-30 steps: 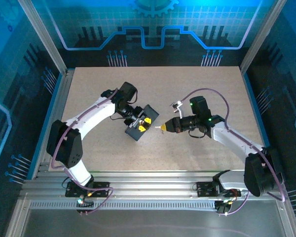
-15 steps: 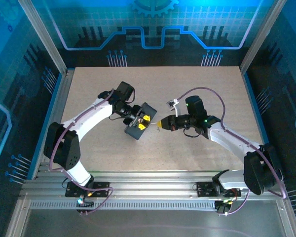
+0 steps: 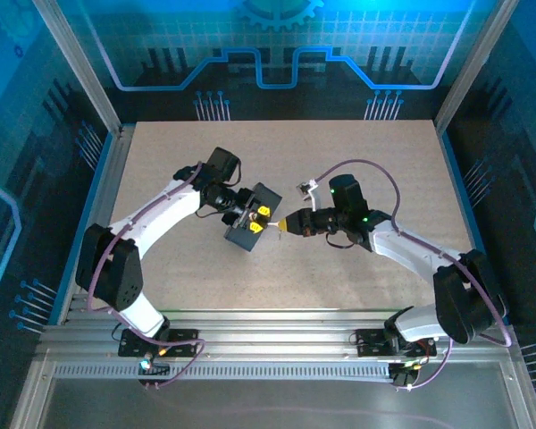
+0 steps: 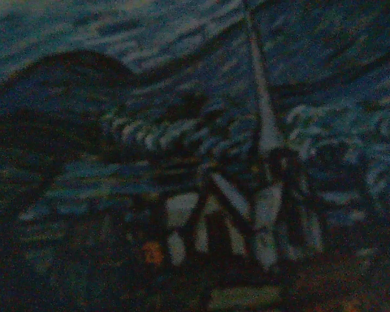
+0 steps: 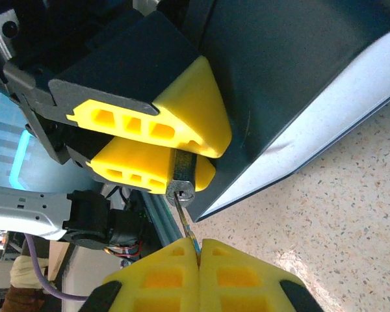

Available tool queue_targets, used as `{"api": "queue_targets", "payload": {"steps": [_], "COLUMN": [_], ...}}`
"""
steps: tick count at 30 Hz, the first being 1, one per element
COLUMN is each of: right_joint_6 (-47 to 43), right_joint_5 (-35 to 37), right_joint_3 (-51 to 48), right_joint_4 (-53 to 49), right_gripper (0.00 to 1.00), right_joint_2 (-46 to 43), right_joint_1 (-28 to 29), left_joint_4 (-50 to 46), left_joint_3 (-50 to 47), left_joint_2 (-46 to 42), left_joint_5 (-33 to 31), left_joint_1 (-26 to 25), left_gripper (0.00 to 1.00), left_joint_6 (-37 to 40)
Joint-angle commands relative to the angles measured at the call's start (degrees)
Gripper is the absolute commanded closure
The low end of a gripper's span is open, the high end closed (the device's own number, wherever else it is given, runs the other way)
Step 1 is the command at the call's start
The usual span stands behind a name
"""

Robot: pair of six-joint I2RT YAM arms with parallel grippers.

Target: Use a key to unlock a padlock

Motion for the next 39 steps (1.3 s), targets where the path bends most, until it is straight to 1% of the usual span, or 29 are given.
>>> {"api": "queue_targets", "payload": {"steps": [1, 6, 12, 20, 27, 33, 39], "right_joint_6": [0.92, 2.13, 7.08, 7.59, 8.77, 9.97, 9.28], "right_joint_5": [0.72, 1.51, 0.93, 2.77, 2.96, 2.59, 2.23], "right_joint_3": [-0.51, -0.66, -2.87, -3.92, -3.96, -4.68, -5.15], "right_joint_4": [2.88, 4.06, 11.16, 10.68, 11.65, 15.46, 14.81], "right_gripper": [1.00, 1.00, 1.00, 1.00, 1.00, 1.00, 1.00], "right_joint_2": [1.05, 1.66, 2.46, 1.54, 1.81, 1.54, 0.46], "right_joint_1": [1.19, 1.43, 1.71, 1.11, 1.21, 1.26, 1.26], "left_joint_4": [2.06, 2.31, 2.68, 3.50, 3.25, 3.00, 3.51], "left_joint_3": [-0.31, -0.34, -0.71, -2.01, -1.66, -1.84, -2.43], "left_joint_2": [-2.68, -2.86, -3.30, -4.43, -4.35, -4.52, -4.79], "left_joint_5": [2.65, 2.75, 2.62, 1.88, 1.87, 1.35, 0.51], "left_joint_1": [0.33, 0.37, 0.35, 0.38, 0.37, 0.37, 0.41], "left_gripper": [1.00, 1.00, 1.00, 1.00, 1.00, 1.00, 1.00], "left_joint_6": [-1.45, -1.76, -2.34, -3.69, -3.62, -3.82, -4.77]}}
